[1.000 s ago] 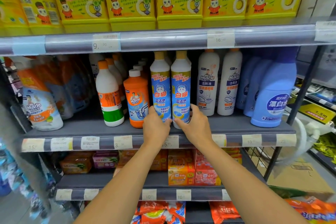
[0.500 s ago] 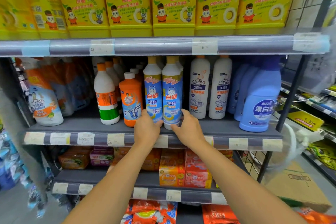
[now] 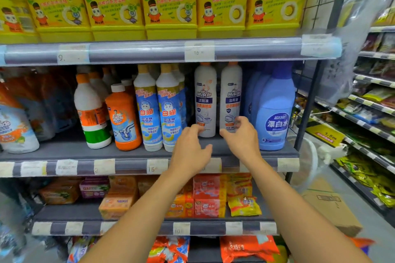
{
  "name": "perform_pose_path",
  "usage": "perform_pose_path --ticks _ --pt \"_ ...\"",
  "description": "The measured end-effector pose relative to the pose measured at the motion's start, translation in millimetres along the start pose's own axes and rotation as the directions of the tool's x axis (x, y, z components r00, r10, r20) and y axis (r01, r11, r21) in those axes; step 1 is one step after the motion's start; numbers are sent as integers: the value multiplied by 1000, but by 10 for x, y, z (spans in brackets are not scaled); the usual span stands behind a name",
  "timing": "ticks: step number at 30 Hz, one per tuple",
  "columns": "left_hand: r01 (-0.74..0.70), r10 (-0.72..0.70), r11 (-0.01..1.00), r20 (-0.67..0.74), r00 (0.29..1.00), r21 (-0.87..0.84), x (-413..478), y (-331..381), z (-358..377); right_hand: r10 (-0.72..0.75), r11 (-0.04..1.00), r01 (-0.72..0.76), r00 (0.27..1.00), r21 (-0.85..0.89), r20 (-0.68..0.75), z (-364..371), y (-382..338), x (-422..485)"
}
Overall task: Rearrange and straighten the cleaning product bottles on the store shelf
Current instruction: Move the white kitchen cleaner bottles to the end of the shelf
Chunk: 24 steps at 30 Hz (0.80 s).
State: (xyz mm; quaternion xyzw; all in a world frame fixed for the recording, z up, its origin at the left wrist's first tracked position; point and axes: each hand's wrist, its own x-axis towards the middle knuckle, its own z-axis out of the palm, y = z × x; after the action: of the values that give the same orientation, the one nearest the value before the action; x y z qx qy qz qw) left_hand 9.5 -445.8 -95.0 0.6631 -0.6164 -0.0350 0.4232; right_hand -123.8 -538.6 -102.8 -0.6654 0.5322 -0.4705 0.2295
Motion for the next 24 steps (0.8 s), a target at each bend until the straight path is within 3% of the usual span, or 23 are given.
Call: perform_pose_path --ticks 6,14,24 --pt "131 -133 977 0 991 -169 326 -25 199 21 998 -18 999 62 -40 101 -47 329" --pt "241 -273 946 -133 953 -216 725 -71 387 68 993 -62 996 96 -63 400 16 705" --pt "198 -263 917 -153 952 -347 1038 -46 679 7 994 4 995 111 -99 375 -11 647"
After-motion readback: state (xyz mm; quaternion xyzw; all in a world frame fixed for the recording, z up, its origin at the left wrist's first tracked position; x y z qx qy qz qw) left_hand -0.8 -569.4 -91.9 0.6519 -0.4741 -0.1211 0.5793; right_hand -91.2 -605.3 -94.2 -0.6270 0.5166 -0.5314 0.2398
